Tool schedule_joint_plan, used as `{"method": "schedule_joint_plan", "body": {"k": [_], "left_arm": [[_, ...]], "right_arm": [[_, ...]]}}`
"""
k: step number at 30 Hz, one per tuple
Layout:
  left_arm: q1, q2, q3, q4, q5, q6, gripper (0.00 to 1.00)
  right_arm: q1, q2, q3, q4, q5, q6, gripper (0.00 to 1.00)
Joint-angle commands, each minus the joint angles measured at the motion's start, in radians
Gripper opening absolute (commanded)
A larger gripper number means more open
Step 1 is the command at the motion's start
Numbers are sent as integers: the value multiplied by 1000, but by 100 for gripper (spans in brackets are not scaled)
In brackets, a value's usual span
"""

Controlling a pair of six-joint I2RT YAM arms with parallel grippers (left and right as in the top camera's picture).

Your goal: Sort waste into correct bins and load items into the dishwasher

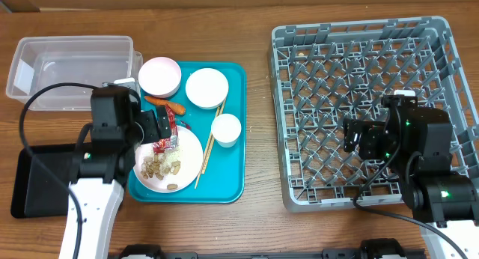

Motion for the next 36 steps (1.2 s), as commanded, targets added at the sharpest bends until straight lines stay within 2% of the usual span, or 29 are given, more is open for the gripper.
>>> {"method": "schedule_joint_plan", "body": {"k": [1, 4, 10, 18, 21, 23, 26, 27, 30, 32, 36], "left_arm": [[-2, 86, 21, 7, -33, -42, 100], [65, 201, 21, 21, -55, -143, 100], [152, 338, 21, 115, -57, -145, 100], [155, 452, 21, 210, -54, -130, 98], [155, 475, 21, 243, -54, -130, 91], [155, 482, 21, 262, -55, -130, 83], [155, 484, 21, 267, -55, -130, 53], [155, 486, 21, 267, -54, -130, 49], [155, 492, 21, 262, -55, -127, 52], [155, 499, 20, 259, -57, -126, 68], [156, 536, 20, 264, -93, -127, 70]], "right_arm": [[3, -5, 27, 0, -10, 0, 100], [3, 4, 27, -2, -10, 0, 100], [3, 43, 27, -7, -10, 0, 100], [3, 82, 27, -5, -9, 0, 100], [3, 82, 27, -3, -2, 1, 100], [3, 82, 27, -2, -2, 1, 100], [3, 82, 27, -1, -2, 1, 100], [3, 82, 27, -1, -2, 1, 100], [3, 82, 27, -1, -2, 1, 100], [3, 82, 27, -2, -2, 1, 100], [3, 82, 27, -1, -2, 1, 100]]}}
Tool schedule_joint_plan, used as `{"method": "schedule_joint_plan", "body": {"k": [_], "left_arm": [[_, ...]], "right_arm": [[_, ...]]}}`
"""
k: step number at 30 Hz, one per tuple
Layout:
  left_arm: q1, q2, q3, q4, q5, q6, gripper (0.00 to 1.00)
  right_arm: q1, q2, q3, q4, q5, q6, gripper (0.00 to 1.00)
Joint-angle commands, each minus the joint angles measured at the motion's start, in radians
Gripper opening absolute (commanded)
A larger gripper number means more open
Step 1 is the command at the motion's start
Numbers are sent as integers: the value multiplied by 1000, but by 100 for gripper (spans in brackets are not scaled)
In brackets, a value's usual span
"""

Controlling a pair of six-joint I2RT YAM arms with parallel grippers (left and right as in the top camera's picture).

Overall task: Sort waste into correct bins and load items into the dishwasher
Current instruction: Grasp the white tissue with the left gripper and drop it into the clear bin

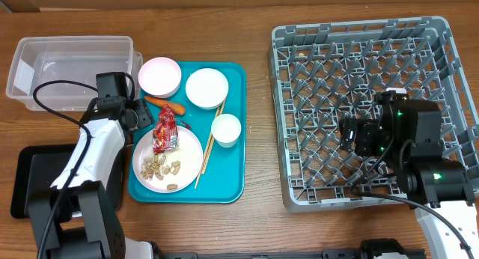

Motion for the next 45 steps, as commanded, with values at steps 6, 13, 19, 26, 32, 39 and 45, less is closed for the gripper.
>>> {"method": "schedule_joint_plan", "body": {"k": [6, 13, 19, 26, 32, 39, 45], "left_arm": [[4, 56, 21, 55, -36, -1, 34], [4, -62, 57, -15, -2, 39, 4], [7, -278, 57, -19, 104, 51, 4], [22, -240, 57, 312, -29, 92, 4], [61, -123, 57, 409, -80, 91, 31], [74, -125, 57, 409, -66, 92, 53], [19, -131, 57, 227, 273, 90, 41]], "right_arm": [[3, -5, 27, 6, 1, 1, 100], [3, -5, 27, 6, 2, 1, 100], [3, -5, 27, 6, 16, 1, 100], [3, -5, 27, 5, 16, 1, 100], [3, -5, 27, -3, 16, 1, 100], [3, -5, 27, -9, 16, 1, 100], [3, -5, 27, -9, 16, 1, 100]]}}
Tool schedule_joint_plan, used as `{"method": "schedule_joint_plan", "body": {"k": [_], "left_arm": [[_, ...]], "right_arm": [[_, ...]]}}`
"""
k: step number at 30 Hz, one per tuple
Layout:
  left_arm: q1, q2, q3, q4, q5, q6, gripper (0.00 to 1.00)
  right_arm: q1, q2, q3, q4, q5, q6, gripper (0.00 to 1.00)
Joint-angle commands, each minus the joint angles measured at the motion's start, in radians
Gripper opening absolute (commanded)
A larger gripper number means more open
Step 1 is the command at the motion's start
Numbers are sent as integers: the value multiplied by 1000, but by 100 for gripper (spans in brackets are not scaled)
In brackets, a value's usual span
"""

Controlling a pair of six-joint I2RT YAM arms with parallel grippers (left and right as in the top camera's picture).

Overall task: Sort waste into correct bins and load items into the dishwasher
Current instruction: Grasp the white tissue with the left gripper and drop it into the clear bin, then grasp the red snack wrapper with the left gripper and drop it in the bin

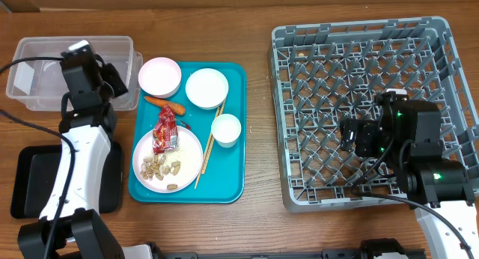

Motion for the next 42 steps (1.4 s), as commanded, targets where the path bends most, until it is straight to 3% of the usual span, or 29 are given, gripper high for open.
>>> {"method": "schedule_joint_plan", "body": {"k": [1, 5, 9, 19, 23, 26, 36, 42], "left_arm": [[-58, -9, 9, -103, 246, 2, 43], [-129, -7, 8, -319, 253, 1, 49], [-183, 15, 8, -418, 170, 1, 57], [-200, 188, 8, -348, 107, 0, 58], [-200, 232, 8, -313, 145, 1, 35], [-200, 212, 20, -308, 159, 1, 4], [-198, 3, 121, -343, 142, 2, 4], [-166, -67, 146, -295, -86, 1, 4]], "right_arm": [[3, -5, 27, 3, 6, 1, 100], [3, -5, 27, 3, 10, 1, 100], [3, -5, 27, 3, 10, 1, 100], [3, -5, 27, 3, 10, 1, 100], [3, -5, 27, 3, 10, 1, 100], [3, -5, 27, 2, 10, 1, 100], [3, -5, 27, 2, 10, 1, 100], [3, -5, 27, 2, 10, 1, 100]]}}
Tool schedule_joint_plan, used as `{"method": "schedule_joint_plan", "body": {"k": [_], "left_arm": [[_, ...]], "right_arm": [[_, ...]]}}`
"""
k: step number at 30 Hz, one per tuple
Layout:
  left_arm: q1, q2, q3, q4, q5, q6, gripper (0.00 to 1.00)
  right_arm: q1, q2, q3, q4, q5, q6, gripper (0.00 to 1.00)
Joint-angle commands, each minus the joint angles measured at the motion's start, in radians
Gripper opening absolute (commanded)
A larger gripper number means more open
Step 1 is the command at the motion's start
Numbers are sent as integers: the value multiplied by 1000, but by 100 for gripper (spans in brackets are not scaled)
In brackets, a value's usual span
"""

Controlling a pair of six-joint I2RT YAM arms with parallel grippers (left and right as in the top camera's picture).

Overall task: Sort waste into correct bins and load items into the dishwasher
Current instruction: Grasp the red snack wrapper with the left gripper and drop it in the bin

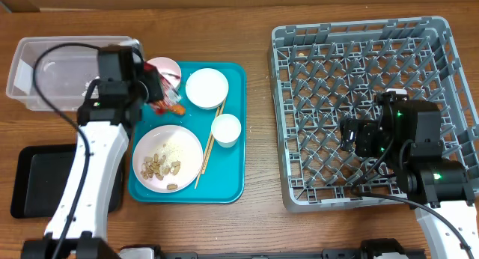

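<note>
My left gripper (159, 92) hangs over the teal tray's (224, 186) back left corner, shut on the red snack wrapper (162, 99), next to the pink bowl (165, 66). An orange carrot piece (177, 108) lies just below it. On the tray stand a white plate (168, 156) with food scraps, a white bowl (206, 87), a small white cup (226, 129) and chopsticks (210, 144). My right gripper (347, 136) hovers above the grey dish rack (359, 42); its jaws are too dark to read.
A clear plastic bin (45, 68) stands at the back left, close behind the left arm. A black bin (26, 186) lies at the front left, partly under that arm. The rack fills the table's right side.
The left gripper moved from above the clear bin to the tray's back left corner. The red wrapper left the white plate and is now in that gripper. The right arm is unchanged.
First the left gripper was at the wrapper on the plate. It then stood left of the tray, and after that over the clear bin, with the wrapper still on the plate. Now it holds the wrapper off the plate. The right arm barely shifted above the rack.
</note>
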Motion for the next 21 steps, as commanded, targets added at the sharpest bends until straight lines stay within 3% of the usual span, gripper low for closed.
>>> {"method": "schedule_joint_plan", "body": {"k": [1, 8, 14, 15, 18, 21], "left_arm": [[54, -20, 19, 71, -234, -2, 4], [212, 62, 19, 222, -252, -4, 7], [273, 131, 19, 282, -251, 14, 56], [277, 134, 19, 285, -251, 23, 58], [280, 124, 24, 280, -221, 28, 56], [268, 91, 29, 241, -86, 28, 51]], "right_arm": [[3, -5, 27, 2, 9, 0, 100], [3, -5, 27, -2, 9, 0, 100], [3, -5, 27, -5, 9, 0, 100], [3, -5, 27, -5, 9, 0, 100], [3, -5, 27, -10, 9, 0, 100], [3, -5, 27, -12, 9, 0, 100]]}}
